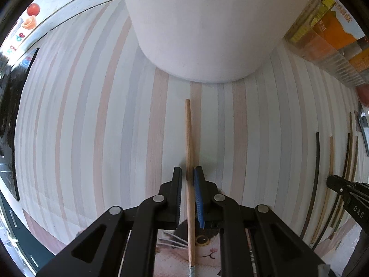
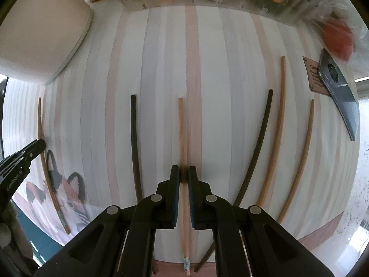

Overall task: Organize utensils
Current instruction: 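Lift both held wooden chopsticks up over the cream holder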

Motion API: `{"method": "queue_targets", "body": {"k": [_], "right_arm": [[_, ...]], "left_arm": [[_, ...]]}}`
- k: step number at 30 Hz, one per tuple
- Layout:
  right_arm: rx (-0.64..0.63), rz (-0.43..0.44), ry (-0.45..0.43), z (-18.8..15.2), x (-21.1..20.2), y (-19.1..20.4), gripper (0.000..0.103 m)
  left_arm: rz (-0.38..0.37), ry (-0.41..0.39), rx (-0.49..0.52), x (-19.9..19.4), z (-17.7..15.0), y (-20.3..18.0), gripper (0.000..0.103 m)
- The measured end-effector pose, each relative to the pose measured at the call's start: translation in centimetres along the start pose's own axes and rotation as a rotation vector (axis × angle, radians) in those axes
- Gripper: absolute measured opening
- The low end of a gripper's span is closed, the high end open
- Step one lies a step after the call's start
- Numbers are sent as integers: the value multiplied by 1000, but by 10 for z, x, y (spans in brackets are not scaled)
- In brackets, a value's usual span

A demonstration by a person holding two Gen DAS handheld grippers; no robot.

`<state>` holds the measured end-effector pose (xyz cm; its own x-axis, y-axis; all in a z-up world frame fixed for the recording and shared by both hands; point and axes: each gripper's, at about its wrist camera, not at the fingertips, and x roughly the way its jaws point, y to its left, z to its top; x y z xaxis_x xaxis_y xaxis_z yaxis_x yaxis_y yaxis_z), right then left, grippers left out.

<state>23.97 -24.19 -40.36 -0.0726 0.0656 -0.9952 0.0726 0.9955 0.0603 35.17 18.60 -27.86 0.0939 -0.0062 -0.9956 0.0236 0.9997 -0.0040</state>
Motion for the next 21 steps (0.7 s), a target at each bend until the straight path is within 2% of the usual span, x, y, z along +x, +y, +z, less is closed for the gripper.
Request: {"method": "queue_targets", "body": {"k": [2,6,8,12,15,21], "right_arm": [[-2,-24,-8,-2,2,4,8],[-17,-77,-44,0,1,20,8],[-10,-77,-49,0,0,21,8],[23,-37,-65,0,-1,16,7],[30,7,-79,-6,-4,9,7],[43,76,-164,-20,-35,-7,7]], "left_arm": [[1,2,27,1,7,-4,7],[12,-3,78,1,-5,-17,6],[15,-6,80,1,-9,-18,5],[29,-17,74,-5,-18,-20,4],[11,-66,91,-23,-33,-21,4],[-12,-158,110,-64,-62,-20,4]]}}
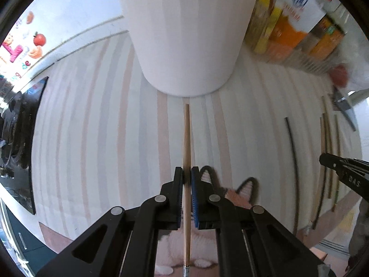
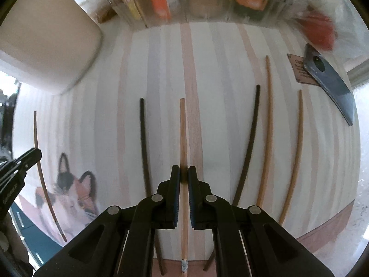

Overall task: Organize utensils
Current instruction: 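Lift both held wooden chopsticks up over the cream holder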

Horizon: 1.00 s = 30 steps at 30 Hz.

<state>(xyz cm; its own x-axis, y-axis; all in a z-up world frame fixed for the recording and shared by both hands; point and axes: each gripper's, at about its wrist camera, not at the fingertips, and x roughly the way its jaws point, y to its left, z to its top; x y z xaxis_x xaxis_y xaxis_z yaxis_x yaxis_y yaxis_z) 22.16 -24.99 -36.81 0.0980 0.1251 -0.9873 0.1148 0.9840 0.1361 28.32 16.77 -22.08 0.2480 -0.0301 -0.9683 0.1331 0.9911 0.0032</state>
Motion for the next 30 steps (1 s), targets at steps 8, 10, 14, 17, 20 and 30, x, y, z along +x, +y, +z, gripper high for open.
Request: {"method": "queue_targets", "body": {"k": [8,10,14,17,20,30], "right_arm": [[-2,65,-134,-6,-59,-3,7],[-8,78,-176,-10,-71,-8,7],[-22,112,-270,-8,-113,1,7],[-32,146,-348,0,-148,9,7],[-38,183,-410,7,-179,18,7],[-79,260,-633,84,-274,72,7]], "left_arm": [[-56,-137,-6,-68,-2,-9,4],[-72,-176,-6,-86,5,-8,4],[-110,-260,-15,-117,22,-1,4],[-151,-323,-35,-145,39,2,4],[-194,-385,-49,-174,57,3,4],[-152,-611,-99,-251,148,20,4]]}}
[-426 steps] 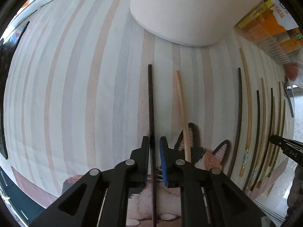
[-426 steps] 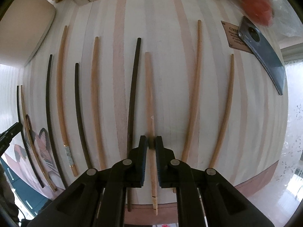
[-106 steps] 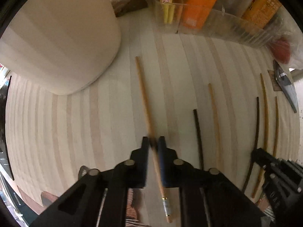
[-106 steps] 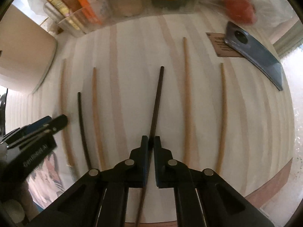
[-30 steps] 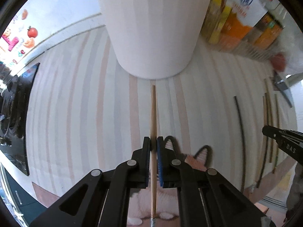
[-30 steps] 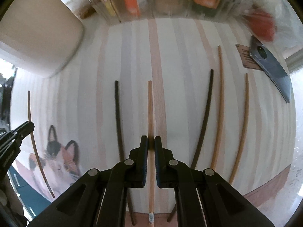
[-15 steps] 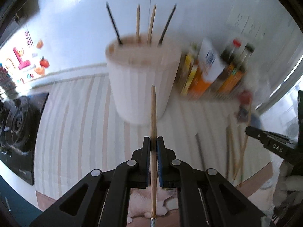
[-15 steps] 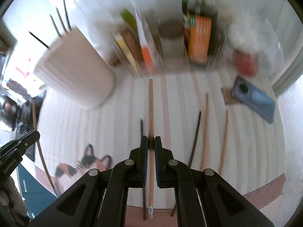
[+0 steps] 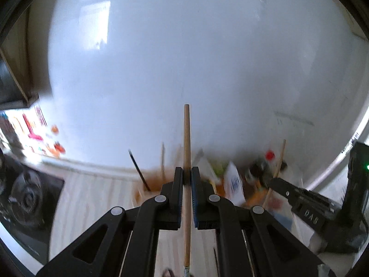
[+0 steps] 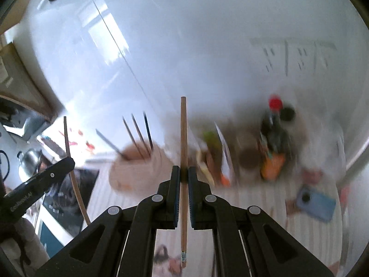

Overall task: Organize utensils
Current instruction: 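Lift both held wooden chopsticks up over the cream holder, then drop both chopsticks into the holder and open both tools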

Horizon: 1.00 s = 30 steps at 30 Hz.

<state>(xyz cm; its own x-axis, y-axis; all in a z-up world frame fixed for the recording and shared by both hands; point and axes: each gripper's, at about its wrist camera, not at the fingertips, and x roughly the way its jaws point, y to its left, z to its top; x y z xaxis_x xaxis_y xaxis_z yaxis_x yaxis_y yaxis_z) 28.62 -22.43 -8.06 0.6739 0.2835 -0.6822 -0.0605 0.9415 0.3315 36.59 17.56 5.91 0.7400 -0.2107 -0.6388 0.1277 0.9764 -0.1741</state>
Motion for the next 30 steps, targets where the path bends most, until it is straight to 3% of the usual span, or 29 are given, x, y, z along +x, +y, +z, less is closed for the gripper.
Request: {"method": "queue_targets", "body": {"k": [5,11,21,30], "right_arm": [[-16,-5,-91,43,18,33,7],[-9,-14,-175,70,49,54,7],[-11,18,-265,75,96,75,7],[-34,20,-270,63,121,81,7]], "left_arm": [[54,-76,-49,16,39,19,4],[65,-96,-129,49,52,44,4],[94,-87,-143,104,49,61,4],[101,-104,-132,123,44,68,4]]}}
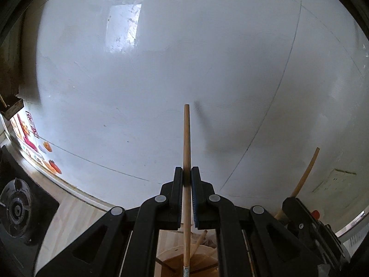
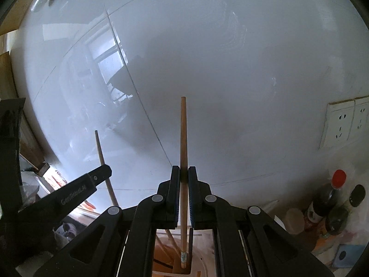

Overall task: Organize utensils
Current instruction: 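Drop both chopsticks into the holder and open both tools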

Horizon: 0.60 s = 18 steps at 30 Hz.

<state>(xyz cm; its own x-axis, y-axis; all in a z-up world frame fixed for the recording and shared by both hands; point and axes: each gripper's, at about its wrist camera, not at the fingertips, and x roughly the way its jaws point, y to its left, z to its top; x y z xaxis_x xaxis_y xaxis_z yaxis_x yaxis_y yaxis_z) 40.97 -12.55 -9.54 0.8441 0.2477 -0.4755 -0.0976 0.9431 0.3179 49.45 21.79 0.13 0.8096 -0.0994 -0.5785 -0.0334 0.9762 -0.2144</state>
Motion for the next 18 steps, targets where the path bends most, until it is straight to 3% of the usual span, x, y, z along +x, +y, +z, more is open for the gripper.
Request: {"method": "queue_targets", "body": {"k": [10,18], "right_arm": [[-12,5,38,-13,7,4,7],[-28,-2,52,-18,4,4,7]], "left_arm": [[9,-32,40,-4,-5,1,4],[26,-9,68,-17,-15,-7,4]]}}
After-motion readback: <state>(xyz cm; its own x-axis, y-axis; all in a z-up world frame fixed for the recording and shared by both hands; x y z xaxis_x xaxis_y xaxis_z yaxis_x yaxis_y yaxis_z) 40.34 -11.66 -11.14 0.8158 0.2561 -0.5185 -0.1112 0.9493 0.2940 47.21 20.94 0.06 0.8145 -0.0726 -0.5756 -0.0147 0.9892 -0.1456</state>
